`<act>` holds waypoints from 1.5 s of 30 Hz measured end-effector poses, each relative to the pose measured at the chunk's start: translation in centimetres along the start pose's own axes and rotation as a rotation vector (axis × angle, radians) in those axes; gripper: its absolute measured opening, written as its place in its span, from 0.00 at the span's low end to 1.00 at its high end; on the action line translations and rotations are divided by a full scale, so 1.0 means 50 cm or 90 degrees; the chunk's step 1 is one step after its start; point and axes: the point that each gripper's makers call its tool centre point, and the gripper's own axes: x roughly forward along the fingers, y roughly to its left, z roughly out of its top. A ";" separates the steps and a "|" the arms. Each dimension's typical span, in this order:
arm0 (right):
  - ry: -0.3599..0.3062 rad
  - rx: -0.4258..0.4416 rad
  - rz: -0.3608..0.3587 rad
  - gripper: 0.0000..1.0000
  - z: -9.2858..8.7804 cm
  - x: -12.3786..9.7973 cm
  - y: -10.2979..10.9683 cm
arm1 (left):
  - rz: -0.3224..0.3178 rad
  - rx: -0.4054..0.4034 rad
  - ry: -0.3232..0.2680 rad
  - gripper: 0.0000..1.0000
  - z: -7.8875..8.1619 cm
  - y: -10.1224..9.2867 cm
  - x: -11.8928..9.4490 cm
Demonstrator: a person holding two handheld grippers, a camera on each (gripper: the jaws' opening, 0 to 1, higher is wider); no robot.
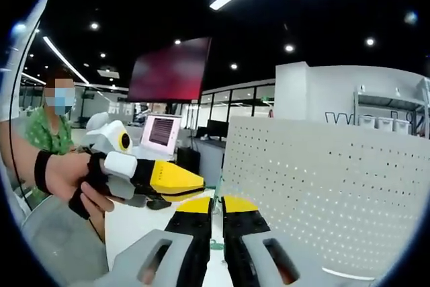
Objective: Insert the hook assembly into the mounting plate slot until the hook locks in place.
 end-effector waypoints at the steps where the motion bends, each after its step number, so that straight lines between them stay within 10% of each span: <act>1: 0.003 -0.007 -0.003 0.03 -0.002 0.000 -0.001 | 0.000 -0.003 0.004 0.03 -0.002 0.001 -0.001; 24: 0.007 0.004 -0.011 0.06 -0.006 -0.007 -0.004 | 0.003 0.011 0.006 0.02 0.002 0.001 0.001; 45: 0.096 0.053 -0.031 0.19 -0.086 -0.055 -0.029 | 0.113 0.221 0.034 0.02 0.033 0.065 0.061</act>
